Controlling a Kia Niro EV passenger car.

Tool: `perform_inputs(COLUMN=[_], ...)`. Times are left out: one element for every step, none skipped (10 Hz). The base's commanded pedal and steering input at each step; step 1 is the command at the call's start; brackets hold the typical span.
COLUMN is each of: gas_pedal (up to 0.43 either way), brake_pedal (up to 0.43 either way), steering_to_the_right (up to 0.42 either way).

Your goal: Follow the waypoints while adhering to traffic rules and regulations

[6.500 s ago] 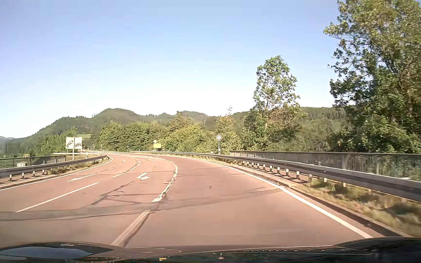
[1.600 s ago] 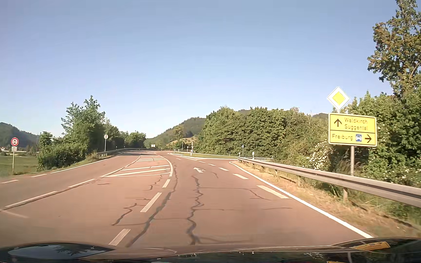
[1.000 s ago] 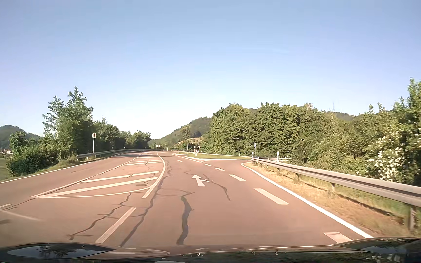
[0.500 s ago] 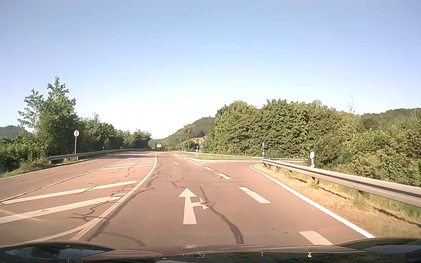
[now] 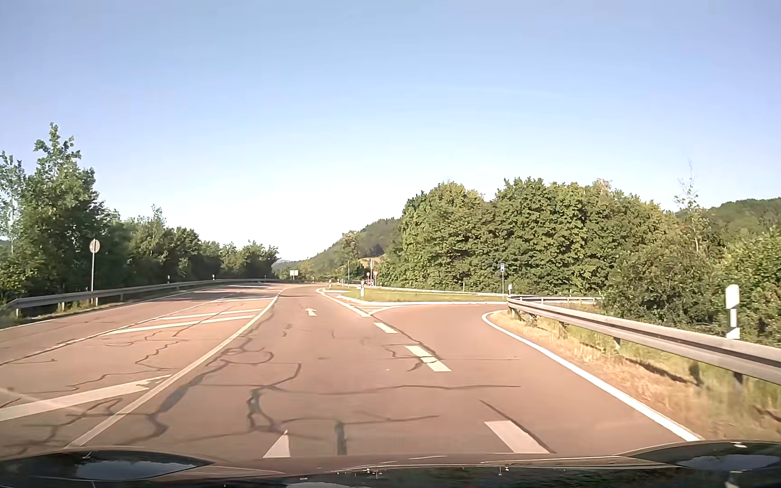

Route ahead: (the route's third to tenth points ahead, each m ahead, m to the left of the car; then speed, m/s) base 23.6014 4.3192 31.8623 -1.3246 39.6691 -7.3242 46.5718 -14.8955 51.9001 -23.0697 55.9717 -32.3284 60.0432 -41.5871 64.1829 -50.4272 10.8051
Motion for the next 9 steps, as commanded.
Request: perform_inputs(gas_pedal=[0.000, 0.000, 0.000, 0.000, 0.000, 0.000, 0.000, 0.000, 0.000], brake_pedal=[0.000, 0.000, 0.000, 0.000, 0.000, 0.000, 0.000, 0.000, 0.000], steering_to_the_right=[-0.002, 0.001, 0.008, 0.012, 0.015, 0.015, 0.015, 0.015, 0.018])
